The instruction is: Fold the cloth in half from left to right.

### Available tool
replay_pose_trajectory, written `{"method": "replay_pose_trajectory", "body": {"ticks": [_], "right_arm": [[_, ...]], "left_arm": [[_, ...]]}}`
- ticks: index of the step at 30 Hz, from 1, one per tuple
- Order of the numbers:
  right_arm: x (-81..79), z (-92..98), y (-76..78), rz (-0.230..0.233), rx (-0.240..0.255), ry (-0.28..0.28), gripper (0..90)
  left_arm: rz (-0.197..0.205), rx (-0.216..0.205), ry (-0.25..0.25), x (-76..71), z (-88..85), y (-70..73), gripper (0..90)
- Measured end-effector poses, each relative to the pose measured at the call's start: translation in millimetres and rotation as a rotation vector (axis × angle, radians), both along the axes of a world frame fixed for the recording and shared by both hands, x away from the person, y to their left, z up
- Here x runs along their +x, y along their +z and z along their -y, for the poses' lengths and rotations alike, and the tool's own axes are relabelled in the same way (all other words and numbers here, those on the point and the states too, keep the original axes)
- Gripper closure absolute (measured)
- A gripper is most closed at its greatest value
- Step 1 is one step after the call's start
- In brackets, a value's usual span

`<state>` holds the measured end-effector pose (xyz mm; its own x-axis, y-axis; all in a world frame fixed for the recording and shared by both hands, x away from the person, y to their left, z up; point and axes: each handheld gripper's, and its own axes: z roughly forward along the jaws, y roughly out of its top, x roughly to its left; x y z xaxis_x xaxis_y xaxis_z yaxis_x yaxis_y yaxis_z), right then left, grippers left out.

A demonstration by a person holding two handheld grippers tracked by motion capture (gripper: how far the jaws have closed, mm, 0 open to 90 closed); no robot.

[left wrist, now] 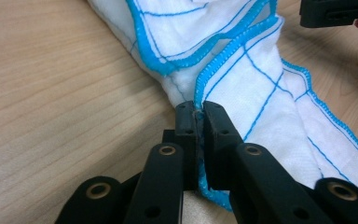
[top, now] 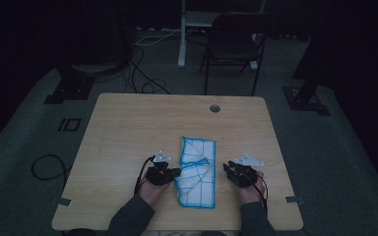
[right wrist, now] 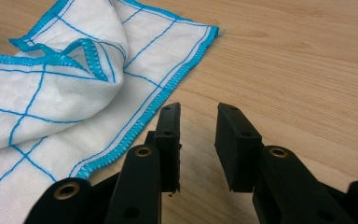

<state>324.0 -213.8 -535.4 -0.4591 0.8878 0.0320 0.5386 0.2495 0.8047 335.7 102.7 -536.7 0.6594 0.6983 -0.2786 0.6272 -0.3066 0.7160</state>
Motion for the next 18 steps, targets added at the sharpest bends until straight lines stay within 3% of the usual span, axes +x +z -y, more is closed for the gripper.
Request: {"method": "replay_pose_trajectory", "body": {"ticks": [9,18], "right_arm": [[0.1,-0.1,-0.1,0.000,-0.001,0.001,71.3],[0.0,0.0,0.0,0.000,0.000,0.001,71.7]], "left_arm": [[0.060,-0.021,-0.009,-9.5,-4.1,19.9,86.7],[0.099,-0.041,-0.062,-21.3,5.4,36.7,86.5]]}}
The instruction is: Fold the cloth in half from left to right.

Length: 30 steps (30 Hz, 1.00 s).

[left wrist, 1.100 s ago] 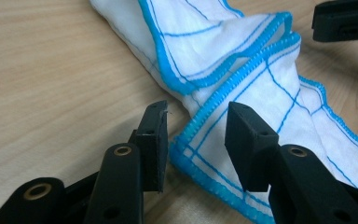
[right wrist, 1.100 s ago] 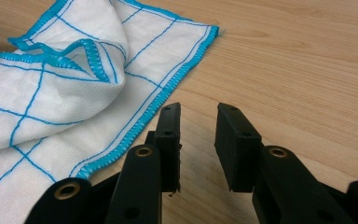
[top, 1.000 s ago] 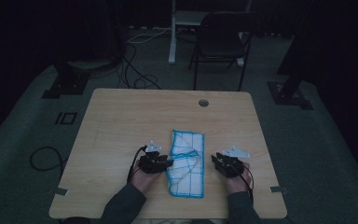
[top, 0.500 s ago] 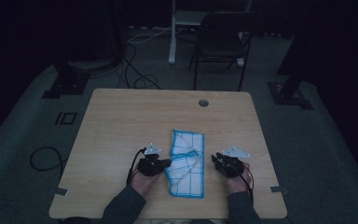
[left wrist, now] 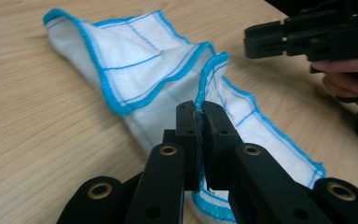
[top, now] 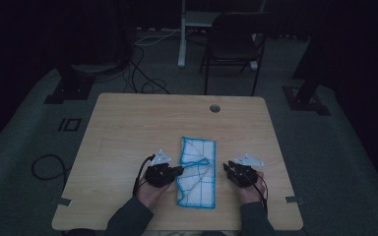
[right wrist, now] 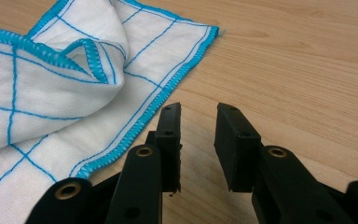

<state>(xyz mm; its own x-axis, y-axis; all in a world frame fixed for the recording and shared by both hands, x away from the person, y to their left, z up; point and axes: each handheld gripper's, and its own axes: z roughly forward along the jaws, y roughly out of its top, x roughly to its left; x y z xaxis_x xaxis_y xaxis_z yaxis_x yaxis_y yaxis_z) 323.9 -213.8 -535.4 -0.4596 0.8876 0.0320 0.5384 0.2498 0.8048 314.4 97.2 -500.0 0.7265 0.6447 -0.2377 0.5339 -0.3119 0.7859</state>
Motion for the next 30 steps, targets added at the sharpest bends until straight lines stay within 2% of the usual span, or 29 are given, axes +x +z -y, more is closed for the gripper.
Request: {"method": "replay_pose_trajectory", "body": {"ticks": [5,15,26,30], "right_arm": [[0.0,0.0,0.0,0.000,-0.001,0.000,71.6],[0.2,0.0,-0.1,0.000,-0.001,-0.002,71.7],[0.2,0.1,-0.1,0.000,0.000,0.000,71.7],[0.2,0.0,-0.1,0.000,0.000,0.000,71.7]], "left_arm": [[0.008,-0.011,-0.023,-5.9,5.6,3.1,86.5],[0.014,-0.001,-0.100,-19.3,25.7,2.9,86.4],[-0.005,0.005,-0.166,-29.1,49.6,-4.8,85.9],[-0.016,0.022,-0.193,-32.7,58.5,-11.0,85.6]]}}
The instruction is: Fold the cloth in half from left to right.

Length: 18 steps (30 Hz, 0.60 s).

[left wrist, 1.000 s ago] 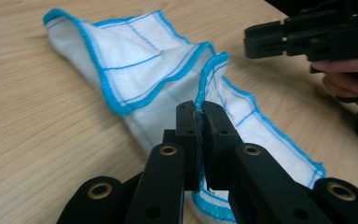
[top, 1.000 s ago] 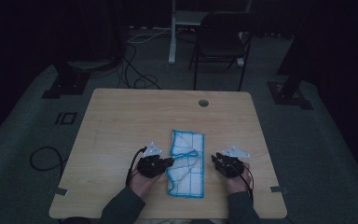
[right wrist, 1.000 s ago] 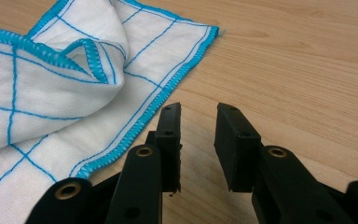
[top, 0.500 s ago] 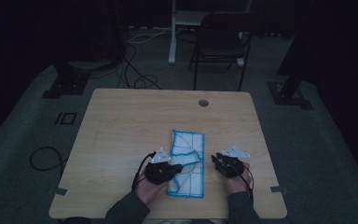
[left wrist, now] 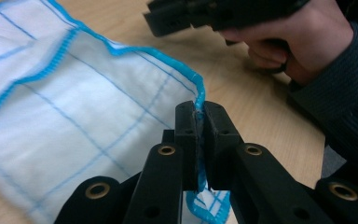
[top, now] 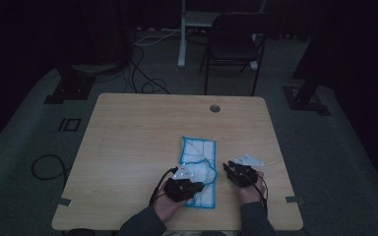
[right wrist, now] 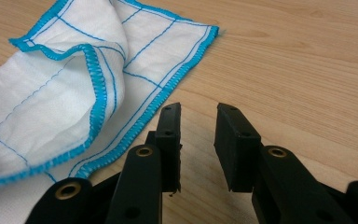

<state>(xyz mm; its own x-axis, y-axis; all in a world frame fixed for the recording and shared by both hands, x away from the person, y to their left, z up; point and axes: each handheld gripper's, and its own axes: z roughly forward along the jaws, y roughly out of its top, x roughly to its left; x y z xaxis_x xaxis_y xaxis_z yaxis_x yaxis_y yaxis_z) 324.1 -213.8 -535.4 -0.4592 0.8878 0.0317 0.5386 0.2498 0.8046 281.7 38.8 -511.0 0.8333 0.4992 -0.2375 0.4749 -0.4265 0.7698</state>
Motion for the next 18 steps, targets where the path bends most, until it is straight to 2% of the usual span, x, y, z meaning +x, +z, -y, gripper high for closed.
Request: {"method": "replay_pose_trajectory", "body": {"ticks": [6,10,15,18], "right_arm": [[-0.1,0.4,0.2,-0.001,0.002,-0.002,71.7],[-0.3,0.6,0.4,-0.001,0.003,-0.002,71.6],[-0.3,1.1,0.5,0.000,0.004,-0.003,71.6],[-0.3,0.8,0.3,-0.001,0.003,-0.003,71.6]], "left_arm": [[-0.017,0.022,-0.020,-4.6,6.6,-11.6,80.6],[-0.020,0.040,-0.032,-10.2,7.3,-18.3,71.2],[-0.007,0.058,-0.035,-16.3,0.6,-21.0,64.1],[0.010,0.093,-0.022,-22.0,-9.6,-23.7,62.4]]}}
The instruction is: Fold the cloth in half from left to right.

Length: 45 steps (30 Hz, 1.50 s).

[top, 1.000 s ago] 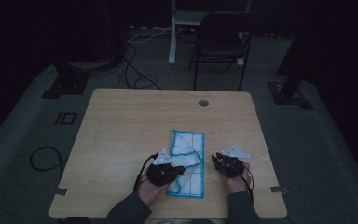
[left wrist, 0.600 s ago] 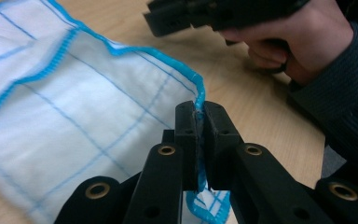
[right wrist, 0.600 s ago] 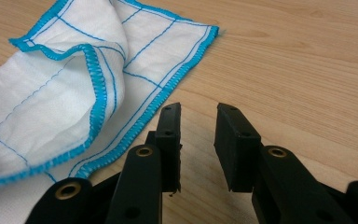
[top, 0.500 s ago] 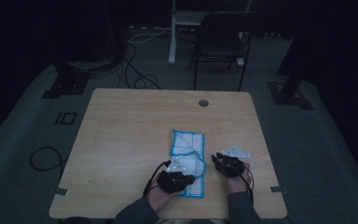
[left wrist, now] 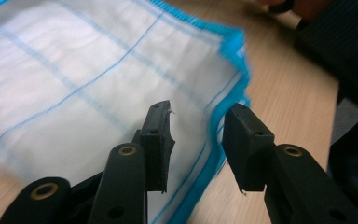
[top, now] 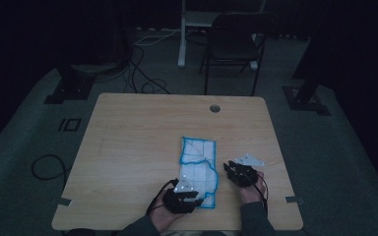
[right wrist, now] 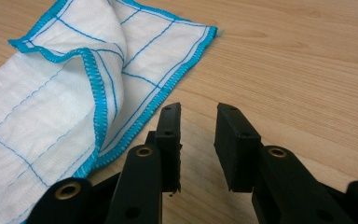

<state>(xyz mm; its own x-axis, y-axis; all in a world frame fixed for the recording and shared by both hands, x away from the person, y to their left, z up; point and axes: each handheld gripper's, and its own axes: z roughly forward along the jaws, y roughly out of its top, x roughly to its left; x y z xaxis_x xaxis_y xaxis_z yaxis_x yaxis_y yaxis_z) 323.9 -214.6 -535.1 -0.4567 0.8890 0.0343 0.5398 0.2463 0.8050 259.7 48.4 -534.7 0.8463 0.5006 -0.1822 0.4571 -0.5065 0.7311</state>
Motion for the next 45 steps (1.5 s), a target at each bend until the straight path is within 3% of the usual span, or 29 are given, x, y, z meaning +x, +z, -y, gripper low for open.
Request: {"method": "replay_pose_trajectory", "body": {"ticks": [7,14,20,27,36,45], "right_arm": [[-0.1,0.4,0.0,0.000,0.001,-0.001,71.7],[-0.2,0.6,0.1,0.000,0.003,-0.003,71.6],[-0.5,-0.3,-0.1,0.000,0.001,-0.001,71.7],[-1.8,-2.5,1.5,0.002,0.025,0.014,71.8],[-3.2,-18.4,13.7,0.033,0.041,0.091,71.7],[11.4,-57.6,20.7,0.051,0.019,0.204,69.6]], "left_arm": [[0.038,0.034,0.046,-4.1,-17.2,-2.5,61.8],[0.079,0.070,0.055,-13.1,-26.2,-5.7,61.1],[0.068,0.052,0.101,-10.2,-30.5,-7.5,87.4],[0.093,0.028,0.150,-12.1,-41.0,-1.3,90.0],[0.073,0.001,0.178,-11.9,-54.2,-9.5,89.1],[0.080,0.011,0.181,-12.9,-53.5,-10.9,89.1]]}}
